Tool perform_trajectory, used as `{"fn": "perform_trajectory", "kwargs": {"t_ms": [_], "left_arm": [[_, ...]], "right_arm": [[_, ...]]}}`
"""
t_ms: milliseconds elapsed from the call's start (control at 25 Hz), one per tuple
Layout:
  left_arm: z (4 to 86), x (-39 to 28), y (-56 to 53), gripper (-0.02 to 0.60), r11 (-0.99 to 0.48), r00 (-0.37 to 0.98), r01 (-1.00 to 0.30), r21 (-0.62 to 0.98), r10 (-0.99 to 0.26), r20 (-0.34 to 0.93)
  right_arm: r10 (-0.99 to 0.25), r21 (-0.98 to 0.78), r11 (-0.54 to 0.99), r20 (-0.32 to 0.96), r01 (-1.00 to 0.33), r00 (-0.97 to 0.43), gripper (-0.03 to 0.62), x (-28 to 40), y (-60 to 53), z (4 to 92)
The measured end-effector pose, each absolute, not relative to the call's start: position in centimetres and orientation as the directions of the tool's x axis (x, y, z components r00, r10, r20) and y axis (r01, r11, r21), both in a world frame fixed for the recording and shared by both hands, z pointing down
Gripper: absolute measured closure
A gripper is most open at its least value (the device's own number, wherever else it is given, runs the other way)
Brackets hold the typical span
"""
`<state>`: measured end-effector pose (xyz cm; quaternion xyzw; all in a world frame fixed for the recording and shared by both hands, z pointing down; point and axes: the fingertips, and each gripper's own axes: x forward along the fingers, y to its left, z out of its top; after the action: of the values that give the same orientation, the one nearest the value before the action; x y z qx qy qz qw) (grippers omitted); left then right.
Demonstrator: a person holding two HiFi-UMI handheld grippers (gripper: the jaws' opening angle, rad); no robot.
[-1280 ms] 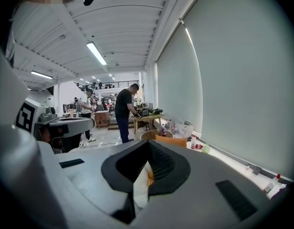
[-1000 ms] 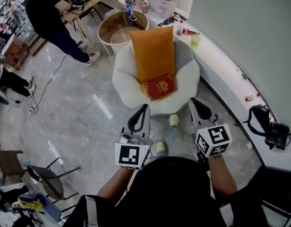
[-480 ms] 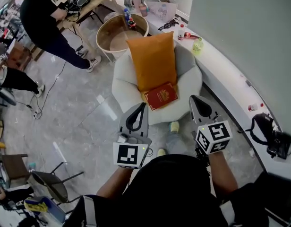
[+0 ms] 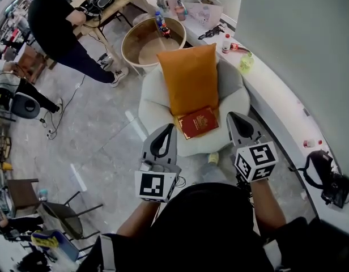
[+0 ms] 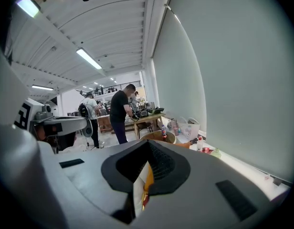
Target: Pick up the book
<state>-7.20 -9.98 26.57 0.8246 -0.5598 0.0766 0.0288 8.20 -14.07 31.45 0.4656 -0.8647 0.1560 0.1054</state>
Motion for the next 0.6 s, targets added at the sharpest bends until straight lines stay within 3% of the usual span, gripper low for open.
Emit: {"fn": "perform_trajectory", "kwargs": {"t_ms": [600], "left_arm": [[27.0,-4.3,-17.5,0.577,-0.347,0.319,-0.932,-0.103,-0.922,0.219]], "right_arm": [[-0.774,-0.194,0.514,0.316,-0.836,-0.549,0.588,12.9,-21.8,32.3]]}}
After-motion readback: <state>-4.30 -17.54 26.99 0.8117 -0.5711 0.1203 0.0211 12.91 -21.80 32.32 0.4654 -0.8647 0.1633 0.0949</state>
